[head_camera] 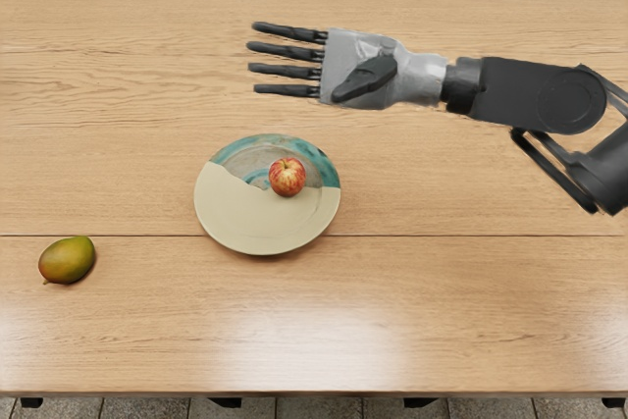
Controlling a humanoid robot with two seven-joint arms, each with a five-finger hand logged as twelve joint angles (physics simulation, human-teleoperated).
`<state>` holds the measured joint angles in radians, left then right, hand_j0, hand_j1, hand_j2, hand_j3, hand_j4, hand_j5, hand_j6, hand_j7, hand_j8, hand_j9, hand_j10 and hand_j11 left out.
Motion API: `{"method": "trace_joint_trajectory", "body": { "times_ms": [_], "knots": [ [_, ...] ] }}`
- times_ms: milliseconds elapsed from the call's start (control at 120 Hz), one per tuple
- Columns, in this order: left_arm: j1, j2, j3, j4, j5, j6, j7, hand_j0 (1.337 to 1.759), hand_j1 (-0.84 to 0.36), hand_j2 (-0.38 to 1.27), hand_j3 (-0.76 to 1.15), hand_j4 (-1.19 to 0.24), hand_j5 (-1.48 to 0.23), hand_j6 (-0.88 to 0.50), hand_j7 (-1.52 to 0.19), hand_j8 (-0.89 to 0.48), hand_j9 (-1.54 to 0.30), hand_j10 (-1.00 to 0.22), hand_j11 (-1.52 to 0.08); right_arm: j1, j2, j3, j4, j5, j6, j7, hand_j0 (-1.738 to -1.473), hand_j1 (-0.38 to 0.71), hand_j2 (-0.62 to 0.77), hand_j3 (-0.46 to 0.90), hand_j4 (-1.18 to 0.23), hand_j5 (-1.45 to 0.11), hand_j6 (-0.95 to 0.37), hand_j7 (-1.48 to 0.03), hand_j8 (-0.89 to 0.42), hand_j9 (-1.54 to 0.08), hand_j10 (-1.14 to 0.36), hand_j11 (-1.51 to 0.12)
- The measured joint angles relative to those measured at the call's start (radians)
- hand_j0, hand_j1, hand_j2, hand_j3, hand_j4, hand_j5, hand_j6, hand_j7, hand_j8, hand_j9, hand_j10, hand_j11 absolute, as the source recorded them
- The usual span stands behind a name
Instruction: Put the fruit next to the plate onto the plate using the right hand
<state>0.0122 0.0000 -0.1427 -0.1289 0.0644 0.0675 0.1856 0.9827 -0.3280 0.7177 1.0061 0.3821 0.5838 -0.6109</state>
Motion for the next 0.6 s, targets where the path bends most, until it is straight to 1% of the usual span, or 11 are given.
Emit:
{"method": "trace_joint_trajectory", "body": {
  "times_ms": [75, 158, 258, 342, 458, 600],
  "knots": [
    [0.000, 0.000, 0.000, 0.000, 0.000, 0.000, 0.000, 1.658, 0.35, 0.00, 0.00, 0.00, 0.00, 0.00, 0.00, 0.00, 0.00, 0.00, 0.00, -0.036, -0.104, -0.008, 0.003, 0.031, 0.014, 0.000, -1.658, -0.35, 0.00, 0.00, 0.00, 0.00, 0.00, 0.00, 0.00, 0.00, 0.00, 0.00],
    [-0.001, 0.000, 0.000, 0.000, 0.000, 0.000, 0.000, 1.658, 0.35, 0.00, 0.00, 0.00, 0.00, 0.00, 0.00, 0.00, 0.00, 0.00, 0.00, -0.058, -0.186, -0.036, 0.005, 0.046, 0.021, 0.000, -1.658, -0.35, 0.00, 0.00, 0.00, 0.00, 0.00, 0.00, 0.00, 0.00, 0.00, 0.00],
    [-0.001, 0.000, 0.000, 0.000, 0.000, 0.000, 0.000, 1.658, 0.35, 0.00, 0.00, 0.00, 0.00, 0.00, 0.00, 0.00, 0.00, 0.00, 0.00, -0.095, -0.266, -0.079, 0.007, 0.059, 0.025, 0.000, -1.658, -0.35, 0.00, 0.00, 0.00, 0.00, 0.00, 0.00, 0.00, 0.00, 0.00, 0.00],
    [-0.004, 0.000, 0.000, 0.000, 0.000, 0.000, 0.000, 1.658, 0.35, 0.00, 0.00, 0.00, 0.00, 0.00, 0.00, 0.00, 0.00, 0.00, 0.00, -0.134, -0.331, -0.099, 0.027, 0.104, 0.026, 0.000, -1.658, -0.35, 0.00, 0.00, 0.00, 0.00, 0.00, 0.00, 0.00, 0.00, 0.00, 0.00],
    [-0.021, 0.000, 0.000, 0.000, 0.000, 0.000, 0.000, 1.658, 0.35, 0.00, 0.00, 0.00, 0.00, 0.00, 0.00, 0.00, 0.00, 0.00, 0.00, -0.186, -0.415, -0.109, 0.049, 0.163, 0.027, 0.000, -1.658, -0.35, 0.00, 0.00, 0.00, 0.00, 0.00, 0.00, 0.00, 0.00, 0.00, 0.00],
    [-0.021, 0.000, -0.001, -0.001, 0.000, 0.000, 0.000, 1.658, 0.35, 0.00, 0.00, 0.00, 0.00, 0.00, 0.00, 0.00, 0.00, 0.00, 0.00, -0.235, -0.534, -0.111, 0.061, 0.218, 0.027, 0.000, -1.658, -0.35, 0.00, 0.00, 0.00, 0.00, 0.01, 0.00, 0.00, 0.00, 0.00, 0.00]
  ]
}}
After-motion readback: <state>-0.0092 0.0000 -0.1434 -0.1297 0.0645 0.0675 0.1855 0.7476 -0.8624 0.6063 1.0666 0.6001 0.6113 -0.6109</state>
